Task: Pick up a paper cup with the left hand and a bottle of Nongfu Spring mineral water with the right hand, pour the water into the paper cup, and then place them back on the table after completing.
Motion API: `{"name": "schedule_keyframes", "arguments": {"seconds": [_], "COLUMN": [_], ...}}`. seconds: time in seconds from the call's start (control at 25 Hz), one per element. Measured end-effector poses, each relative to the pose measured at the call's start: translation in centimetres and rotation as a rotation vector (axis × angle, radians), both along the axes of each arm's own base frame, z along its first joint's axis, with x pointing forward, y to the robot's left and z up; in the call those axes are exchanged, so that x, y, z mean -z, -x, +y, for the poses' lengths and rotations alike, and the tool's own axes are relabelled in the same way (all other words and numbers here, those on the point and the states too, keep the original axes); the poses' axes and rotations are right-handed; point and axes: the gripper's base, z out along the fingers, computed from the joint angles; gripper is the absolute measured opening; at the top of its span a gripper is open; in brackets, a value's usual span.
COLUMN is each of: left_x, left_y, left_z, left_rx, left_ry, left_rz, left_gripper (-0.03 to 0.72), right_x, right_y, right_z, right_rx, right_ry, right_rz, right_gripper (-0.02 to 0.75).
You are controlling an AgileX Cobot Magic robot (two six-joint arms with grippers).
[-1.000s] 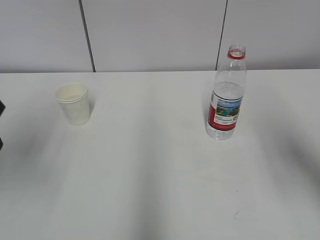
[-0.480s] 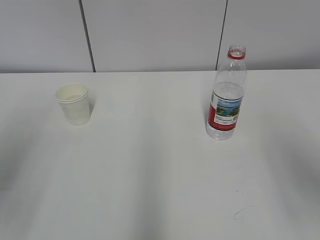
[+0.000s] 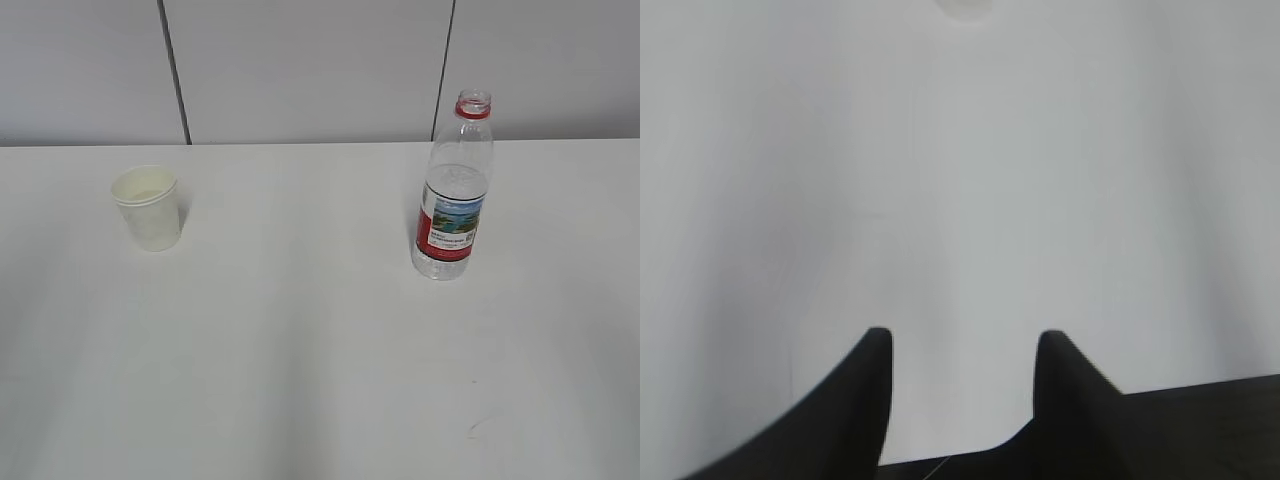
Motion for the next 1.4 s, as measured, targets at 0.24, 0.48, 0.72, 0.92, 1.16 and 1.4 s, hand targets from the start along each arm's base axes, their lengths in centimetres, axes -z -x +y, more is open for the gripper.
{"name": "schedule_keyframes", "arguments": {"seconds": [0.24,0.48,0.72,0.92,1.16,1.4], "left_x": [0.0,1.7,2.8,3.5,5.3,6.2], "left_y": [2.3,4.6,7.9,10.4,10.9,10.2], "left_z": [0.6,1.3,2.2,2.8,3.0,2.8], "left_rx": [0.04,0.057,0.085,0.086,0.103,0.119], "left_ry": [-0.012,-0.009,-0.001,0.017,-0.014,-0.039], "left_rz": [-0.088,-0.167,-0.346,-0.46,-0.415,-0.412], "left_gripper": [0.282,0.281,0.261,0.243,0.24,0.24], "right_x": [0.0,0.2,0.6,2.6,3.3,3.5], "right_y": [4.8,8.0,9.7,8.8,8.6,7.8], "right_z": [-0.1,-0.4,-1.1,-1.1,-1.2,-1.3], "right_rx": [-0.015,-0.016,-0.007,-0.013,-0.011,0.0], "right_ry": [-0.028,-0.025,0.056,0.072,0.09,0.1], "right_rz": [-0.208,-0.364,-0.469,-0.398,-0.37,-0.423], "right_gripper": [0.482,0.482,0.482,0.481,0.481,0.481]}}
